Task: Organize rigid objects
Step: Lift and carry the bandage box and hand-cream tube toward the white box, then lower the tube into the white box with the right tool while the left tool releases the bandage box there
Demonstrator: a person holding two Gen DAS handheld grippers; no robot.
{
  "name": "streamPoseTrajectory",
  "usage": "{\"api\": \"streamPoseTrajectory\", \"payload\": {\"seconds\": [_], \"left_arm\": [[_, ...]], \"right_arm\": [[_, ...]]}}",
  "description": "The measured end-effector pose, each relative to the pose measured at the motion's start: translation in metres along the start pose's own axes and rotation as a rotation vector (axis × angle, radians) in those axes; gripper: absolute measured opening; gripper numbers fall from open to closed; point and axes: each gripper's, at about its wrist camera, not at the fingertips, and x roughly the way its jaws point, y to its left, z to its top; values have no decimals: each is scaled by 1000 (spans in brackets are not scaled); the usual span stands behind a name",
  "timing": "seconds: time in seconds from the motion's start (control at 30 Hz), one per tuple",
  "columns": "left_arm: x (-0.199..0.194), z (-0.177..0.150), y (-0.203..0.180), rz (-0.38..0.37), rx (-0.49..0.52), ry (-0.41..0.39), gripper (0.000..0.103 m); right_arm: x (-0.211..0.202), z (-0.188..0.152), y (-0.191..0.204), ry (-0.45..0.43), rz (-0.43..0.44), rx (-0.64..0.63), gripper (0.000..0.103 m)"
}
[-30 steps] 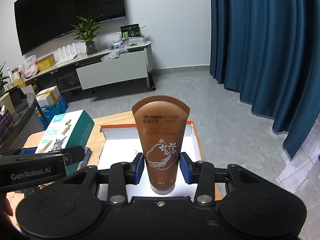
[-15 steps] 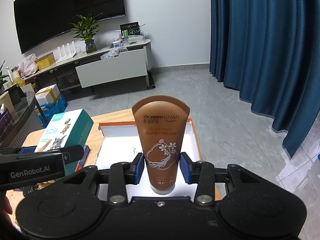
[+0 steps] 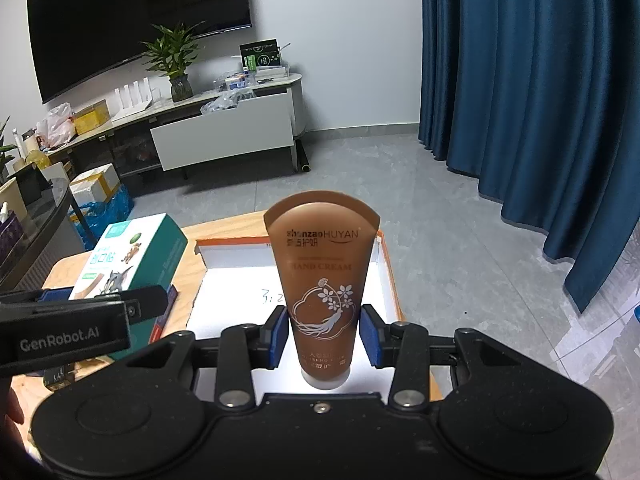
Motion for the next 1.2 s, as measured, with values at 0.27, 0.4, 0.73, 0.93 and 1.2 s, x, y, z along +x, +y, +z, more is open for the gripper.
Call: {"api": "streamPoseTrajectory", "payload": {"seconds": [0.27,0.4,0.73,0.93,1.2], "left_arm": [[7,-2,2,2,-1,21,72],[11,-4,3,7,-3,28,72],[25,-5,9,18,-6,52,72],[37,-3,11,26,-2,70,72],[60,2,7,28,16,92,72]], "right_arm": [[4,1,3,27,13,-11,48],[11,0,3,57,19,-25,48],[52,8,3,128,34,-29,48],[81,13,2,154,47,-31,50],[78,17,-13,72,9,10,72]]}}
